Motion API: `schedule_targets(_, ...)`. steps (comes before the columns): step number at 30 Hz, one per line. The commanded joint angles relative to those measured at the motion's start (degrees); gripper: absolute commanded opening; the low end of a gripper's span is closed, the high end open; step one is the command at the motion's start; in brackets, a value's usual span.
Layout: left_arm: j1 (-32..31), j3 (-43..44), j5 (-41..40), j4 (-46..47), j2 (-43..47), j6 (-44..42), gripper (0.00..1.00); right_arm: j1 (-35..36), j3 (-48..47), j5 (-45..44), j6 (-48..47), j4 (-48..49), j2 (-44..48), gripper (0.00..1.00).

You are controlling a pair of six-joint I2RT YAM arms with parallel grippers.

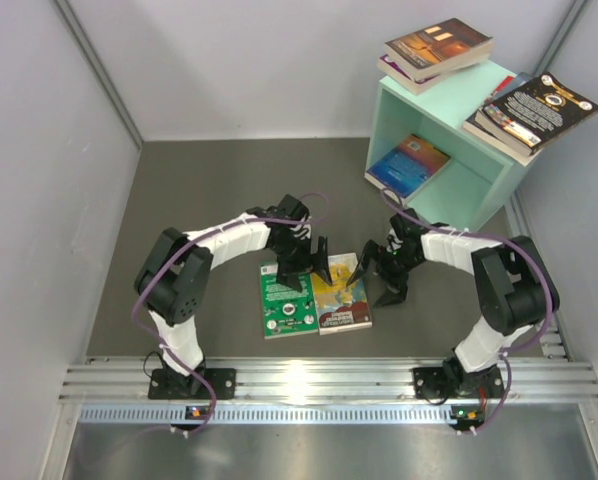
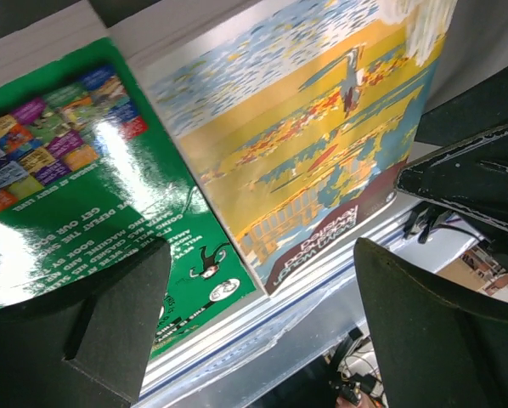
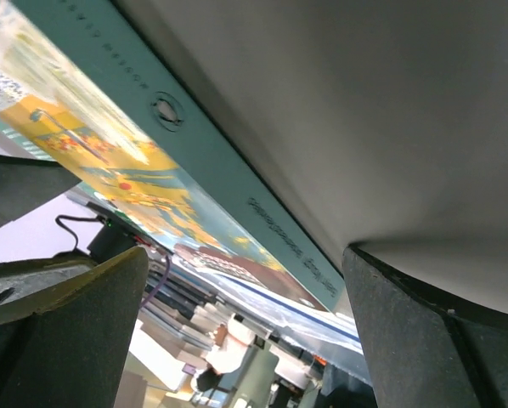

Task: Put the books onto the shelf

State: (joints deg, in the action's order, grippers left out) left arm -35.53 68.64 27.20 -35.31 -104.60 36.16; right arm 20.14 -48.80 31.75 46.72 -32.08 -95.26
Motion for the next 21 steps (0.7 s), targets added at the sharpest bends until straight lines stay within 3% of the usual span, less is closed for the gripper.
schedule_targets(1, -1.82, 3.42, -1.88, 2.53, -3.32, 0.66, 0.94, -2.65, 4.06, -12.59, -5.67, 1.14, -1.07, 0.99)
schedule_targets(10, -3.32, 8.52, -4.88, 2.44, -8.52, 2.86, 0.94, -8.19, 6.87, -15.49, -6.81, 1.22, 6.05, 0.99)
schedule_targets(21, -4.37, 12.39, -2.68, 4.55, -11.33, 5.23, 0.94, -8.19, 8.8, -9.96, -6.91, 10.17, 0.69, 0.99)
